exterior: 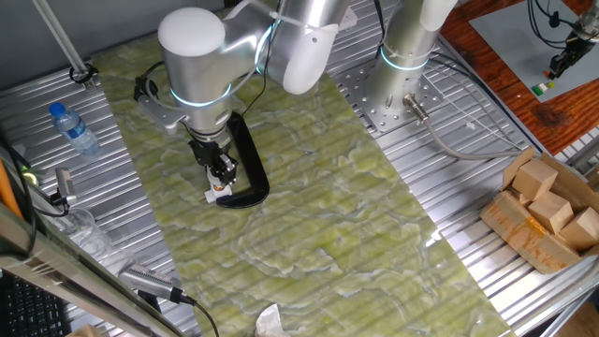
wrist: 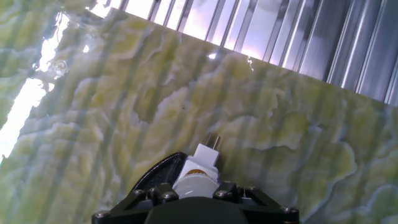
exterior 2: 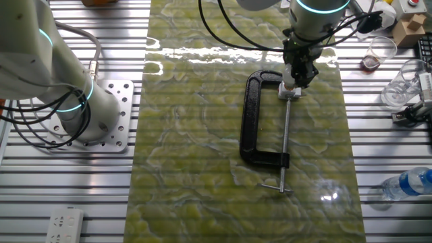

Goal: Take out the light bulb by rotating it

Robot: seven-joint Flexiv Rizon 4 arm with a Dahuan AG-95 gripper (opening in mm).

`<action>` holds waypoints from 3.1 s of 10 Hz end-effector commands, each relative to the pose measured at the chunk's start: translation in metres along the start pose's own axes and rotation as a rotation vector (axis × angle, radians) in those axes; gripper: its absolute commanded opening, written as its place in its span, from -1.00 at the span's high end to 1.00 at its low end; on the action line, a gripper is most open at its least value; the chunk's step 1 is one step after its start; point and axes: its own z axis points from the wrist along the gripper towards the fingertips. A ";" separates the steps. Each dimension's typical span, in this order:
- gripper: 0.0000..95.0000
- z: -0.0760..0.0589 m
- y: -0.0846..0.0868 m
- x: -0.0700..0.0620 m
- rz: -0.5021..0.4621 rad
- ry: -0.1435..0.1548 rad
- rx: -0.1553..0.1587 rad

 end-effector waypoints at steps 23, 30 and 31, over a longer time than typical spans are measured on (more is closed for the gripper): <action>-0.60 -0.010 0.001 -0.001 -0.073 0.047 -0.011; 1.00 -0.052 0.007 0.000 0.054 0.155 -0.031; 1.00 -0.052 0.007 0.000 0.056 0.155 -0.031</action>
